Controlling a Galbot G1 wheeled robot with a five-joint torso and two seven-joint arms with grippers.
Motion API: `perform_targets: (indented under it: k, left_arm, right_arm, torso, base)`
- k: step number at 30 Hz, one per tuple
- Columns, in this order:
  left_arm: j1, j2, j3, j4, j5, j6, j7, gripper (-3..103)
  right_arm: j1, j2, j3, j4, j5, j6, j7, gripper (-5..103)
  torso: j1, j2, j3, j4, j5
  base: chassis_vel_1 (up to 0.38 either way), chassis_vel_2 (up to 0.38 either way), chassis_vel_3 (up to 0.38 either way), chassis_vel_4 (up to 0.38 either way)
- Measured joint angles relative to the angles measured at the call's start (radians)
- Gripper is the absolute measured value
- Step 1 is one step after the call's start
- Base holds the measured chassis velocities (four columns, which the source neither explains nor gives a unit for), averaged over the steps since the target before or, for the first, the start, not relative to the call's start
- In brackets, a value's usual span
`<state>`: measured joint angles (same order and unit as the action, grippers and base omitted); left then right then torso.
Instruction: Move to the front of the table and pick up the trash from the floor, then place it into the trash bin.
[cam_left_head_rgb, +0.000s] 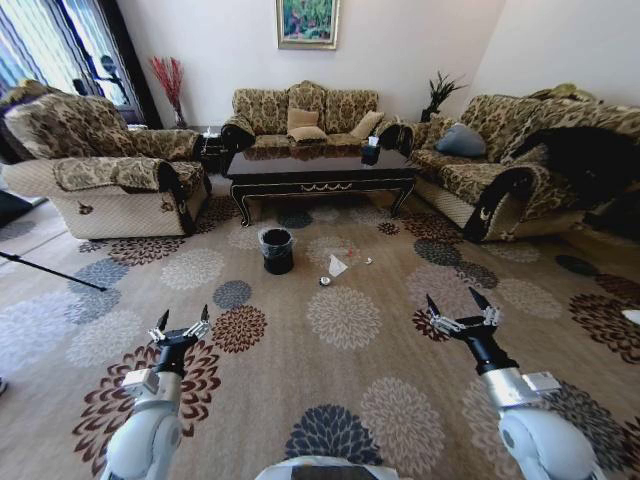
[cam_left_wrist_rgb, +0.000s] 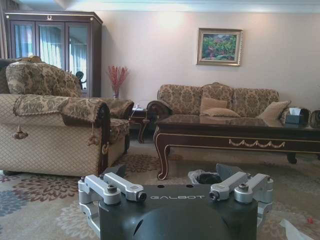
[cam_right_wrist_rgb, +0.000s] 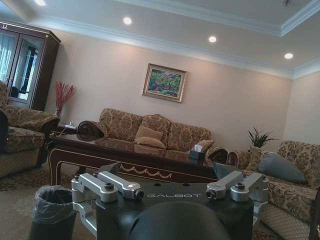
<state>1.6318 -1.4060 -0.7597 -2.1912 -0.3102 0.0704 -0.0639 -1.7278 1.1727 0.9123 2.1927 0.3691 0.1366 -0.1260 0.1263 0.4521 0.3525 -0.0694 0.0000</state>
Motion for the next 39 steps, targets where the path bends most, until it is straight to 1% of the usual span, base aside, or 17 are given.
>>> perform_targets:
  k: [6, 9, 10, 11, 13, 18, 25, 28, 29, 34, 36, 39]
  left_arm:
    - [0.003, 0.000, 0.002, -0.001, 0.002, -0.001, 0.000, 100]
    - [0.007, 0.000, 0.003, -0.005, 0.004, -0.001, 0.001, 100]
    - [0.008, 0.001, 0.003, -0.007, 0.004, -0.001, 0.001, 100]
    - [0.008, 0.001, 0.003, -0.007, 0.004, -0.001, 0.001, 100]
    - [0.012, 0.003, 0.003, -0.012, 0.004, -0.002, 0.001, 100]
    - [0.020, 0.004, 0.001, -0.025, 0.005, -0.002, 0.001, 100]
    - [0.030, 0.004, -0.006, -0.048, 0.005, -0.002, 0.001, 100]
    - [0.034, 0.006, -0.020, -0.080, 0.000, -0.001, 0.001, 100]
    - [0.034, 0.006, -0.020, -0.080, 0.000, -0.001, 0.001, 100]
    - [0.033, 0.015, -0.048, -0.143, -0.036, 0.014, -0.001, 100]
    - [0.033, 0.015, -0.050, -0.147, -0.038, 0.015, -0.001, 100]
    - [0.037, 0.010, -0.049, -0.159, -0.039, 0.016, -0.002, 100]
  right_arm:
    - [-0.001, 0.001, -0.004, 0.003, 0.011, 0.014, 0.018, 100]
    - [-0.003, 0.002, -0.007, 0.003, 0.045, 0.048, 0.027, 100]
    - [-0.004, 0.002, -0.008, 0.003, 0.068, 0.066, 0.023, 100]
    - [-0.004, 0.002, -0.008, 0.003, 0.068, 0.066, 0.023, 100]
    - [-0.005, 0.001, -0.004, 0.002, 0.096, 0.094, -0.004, 100]
    - [-0.008, 0.001, 0.001, -0.001, 0.106, 0.113, -0.017, 100]
    - [-0.014, 0.002, 0.004, 0.003, 0.106, 0.123, -0.026, 100]
    - [-0.018, 0.002, 0.013, 0.016, 0.105, 0.123, -0.020, 100]
    - [-0.018, 0.002, 0.013, 0.016, 0.105, 0.123, -0.020, 100]
    - [-0.021, -0.012, 0.036, 0.040, 0.107, 0.129, -0.013, 100]
    - [-0.023, -0.012, 0.036, 0.041, 0.107, 0.129, -0.013, 100]
    - [-0.026, -0.008, 0.035, 0.041, 0.103, 0.132, -0.013, 100]
  torso:
    - [-0.008, -0.021, -0.012, 0.0000, 0.0000]
    - [-0.013, -0.034, -0.021, 0.0000, 0.0000]
    - [-0.015, -0.039, -0.024, 0.0000, 0.0000]
    - [-0.015, -0.039, -0.024, 0.0000, 0.0000]
    - [-0.019, -0.052, -0.033, 0.0000, 0.0000]
    - [-0.026, -0.071, -0.045, 0.0000, 0.0000]
    - [-0.035, -0.096, -0.061, 0.0001, 0.0000]
    - [-0.039, -0.113, -0.073, 0.0000, 0.0000]
    - [-0.039, -0.113, -0.073, 0.0000, 0.0000]
    - [-0.047, -0.137, -0.090, 0.0000, 0.0000]
    - [-0.049, -0.141, -0.092, 0.0001, 0.0000]
    - [-0.053, -0.156, -0.103, 0.0000, 0.0000]
  base:
    - [0.000, 0.000, 0.000, 0.000]
    - [0.000, 0.000, 0.000, 0.000]
    - [0.000, 0.000, 0.000, 0.000]
    - [0.000, 0.000, 0.000, 0.000]
    - [0.000, 0.000, 0.000, 0.000]
    - [0.000, 0.000, 0.000, 0.000]
    - [0.000, 0.000, 0.000, 0.000]
    - [0.000, 0.000, 0.000, 0.000]
    - [0.000, 0.000, 0.000, 0.000]
    - [0.000, 0.000, 0.000, 0.000]
    - [0.000, 0.000, 0.000, 0.000]
    - [0.000, 0.000, 0.000, 0.000]
